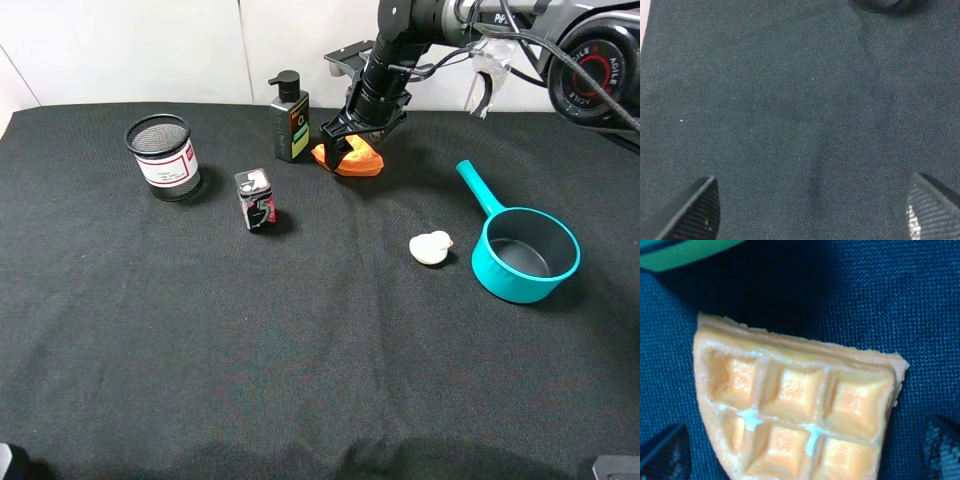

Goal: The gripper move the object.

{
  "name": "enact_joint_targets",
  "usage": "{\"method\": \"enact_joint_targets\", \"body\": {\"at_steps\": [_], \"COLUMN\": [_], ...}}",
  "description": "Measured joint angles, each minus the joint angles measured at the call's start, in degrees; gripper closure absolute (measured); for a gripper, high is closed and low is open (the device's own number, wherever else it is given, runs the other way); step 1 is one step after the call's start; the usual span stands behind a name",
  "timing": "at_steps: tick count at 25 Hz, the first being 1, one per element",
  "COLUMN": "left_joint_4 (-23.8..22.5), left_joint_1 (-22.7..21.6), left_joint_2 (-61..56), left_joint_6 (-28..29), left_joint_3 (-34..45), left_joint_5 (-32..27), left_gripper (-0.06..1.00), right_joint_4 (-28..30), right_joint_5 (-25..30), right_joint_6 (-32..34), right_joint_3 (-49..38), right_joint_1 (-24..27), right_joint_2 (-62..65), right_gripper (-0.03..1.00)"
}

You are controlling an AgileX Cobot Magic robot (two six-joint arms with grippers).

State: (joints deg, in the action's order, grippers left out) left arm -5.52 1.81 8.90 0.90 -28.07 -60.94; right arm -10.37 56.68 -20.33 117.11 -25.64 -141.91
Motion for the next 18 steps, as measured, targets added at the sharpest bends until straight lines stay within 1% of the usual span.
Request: {"method": "enact_joint_targets", "body": {"at_steps": [7, 14, 16, 18], "left_joint_4": [0.0, 0.0, 0.0, 0.0], "left_joint_1": [0.0, 0.0, 0.0, 0.0], "left_joint_2": [0.0, 0.0, 0.0, 0.0], "left_joint_6": [0.0, 0.0, 0.0, 0.0], "left_joint_3": [0.0, 0.0, 0.0, 0.0], "left_joint_5": [0.0, 0.0, 0.0, 0.0], "left_gripper": [0.15, 0.15, 0.15, 0.15], "right_joint_4": [0.0, 0.4, 1.2, 2.2], "right_joint_5": [0.1, 2.6, 4.1, 7.0], "right_joint_6": [0.0, 0.0, 0.5, 1.4], "right_joint_3": [0.0, 0.1, 0.5, 2.4], "right_joint_1": [0.0, 0.0, 0.0, 0.0], "right_joint_2": [0.0, 1.6, 2.8, 3.0], "right_gripper": [0.27, 0.27, 0.27, 0.27]}}
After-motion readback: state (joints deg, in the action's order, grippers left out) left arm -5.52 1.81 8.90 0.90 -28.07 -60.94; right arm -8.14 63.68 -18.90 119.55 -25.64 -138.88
